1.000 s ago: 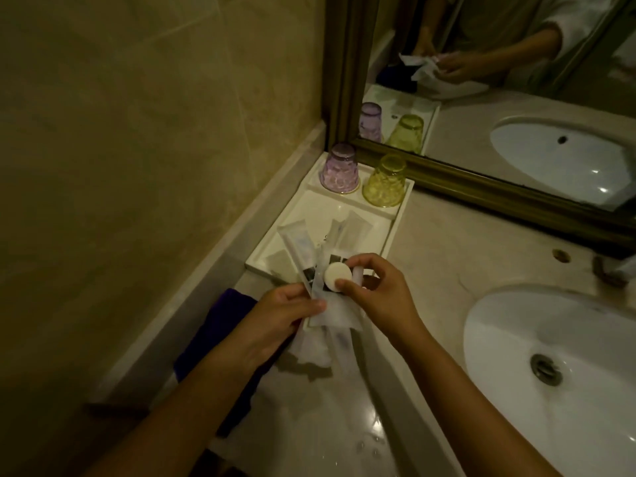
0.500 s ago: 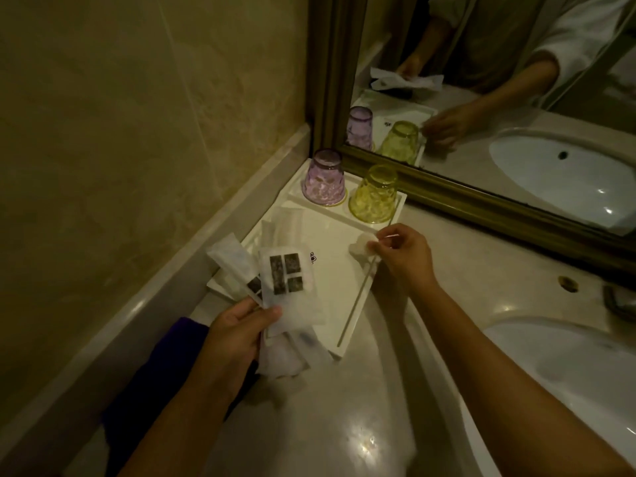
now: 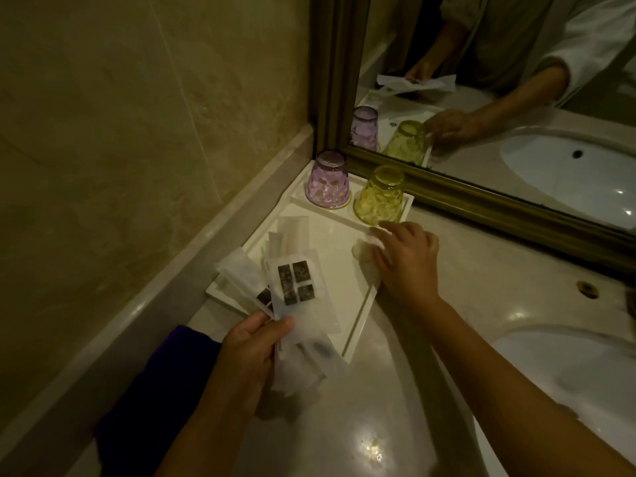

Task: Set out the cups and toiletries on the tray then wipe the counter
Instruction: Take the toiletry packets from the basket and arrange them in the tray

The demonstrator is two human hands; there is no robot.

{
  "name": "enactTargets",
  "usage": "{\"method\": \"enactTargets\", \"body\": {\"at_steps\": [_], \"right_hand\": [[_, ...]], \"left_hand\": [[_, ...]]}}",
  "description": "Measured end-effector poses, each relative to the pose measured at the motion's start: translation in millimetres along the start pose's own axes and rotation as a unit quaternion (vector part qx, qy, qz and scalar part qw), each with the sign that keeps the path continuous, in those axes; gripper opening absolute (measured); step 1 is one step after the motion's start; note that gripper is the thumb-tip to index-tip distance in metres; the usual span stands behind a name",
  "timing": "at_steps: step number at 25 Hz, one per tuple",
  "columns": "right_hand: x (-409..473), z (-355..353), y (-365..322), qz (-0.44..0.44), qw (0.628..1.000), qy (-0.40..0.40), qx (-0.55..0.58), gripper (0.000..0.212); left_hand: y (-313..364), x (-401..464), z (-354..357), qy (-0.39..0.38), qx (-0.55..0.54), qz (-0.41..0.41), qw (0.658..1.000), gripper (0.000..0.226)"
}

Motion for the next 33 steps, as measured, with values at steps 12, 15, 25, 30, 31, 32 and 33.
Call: {"method": "enactTargets", "body": {"at_steps": [12,15,25,30,31,32,33], "right_hand": [[-17.0,1.8,-7.5,-0.054,0.977,-0.172,-0.118,0.053],[-33.8,-17.0,-27.8,0.027,0.989,-0.115,0.084,0.052],[-82.0,-32.4,-65.5,0.163,0.858,-0.205,0.441,0.015],[-66.8,-43.1,-57.8,0.166,0.848,-0.219,0.453,0.026],[-55.0,-50.1,-53.6,0.154,0.850,-0.229,0.449,0.029],[-41.0,-58.1,-49.4,0.130,0.861,-0.252,0.423,0.030],[-26.0,-65.5,-46.5,0.096,0.876,-0.285,0.377,0.029]], "left_hand": [[-2.8,-5.7,5.1,-0.008,0.010,0.000,1.000,0.030],[-2.1,-6.5,6.2,-0.007,0.007,0.012,1.000,0.026],[-9.3,-8.2,15.9,0.000,-0.012,0.016,1.000,0.034],[-11.1,-13.0,11.8,0.001,0.015,0.037,0.999,0.015],[-12.3,-13.1,8.9,0.009,0.020,0.035,0.999,0.019],[-12.6,-12.8,4.5,0.025,0.024,0.027,0.999,0.026],[-11.9,-13.1,1.2,0.034,0.032,0.019,0.999,0.031]]}}
Point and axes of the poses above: each hand's wrist, its own x-axis towards the middle knuckle, its own z-axis out of the palm, y = z × x, the point moved 1 cm from there along x, towards the middle knuckle, and after that the axes turned 9 degrees about z, right-handed, at the moved point
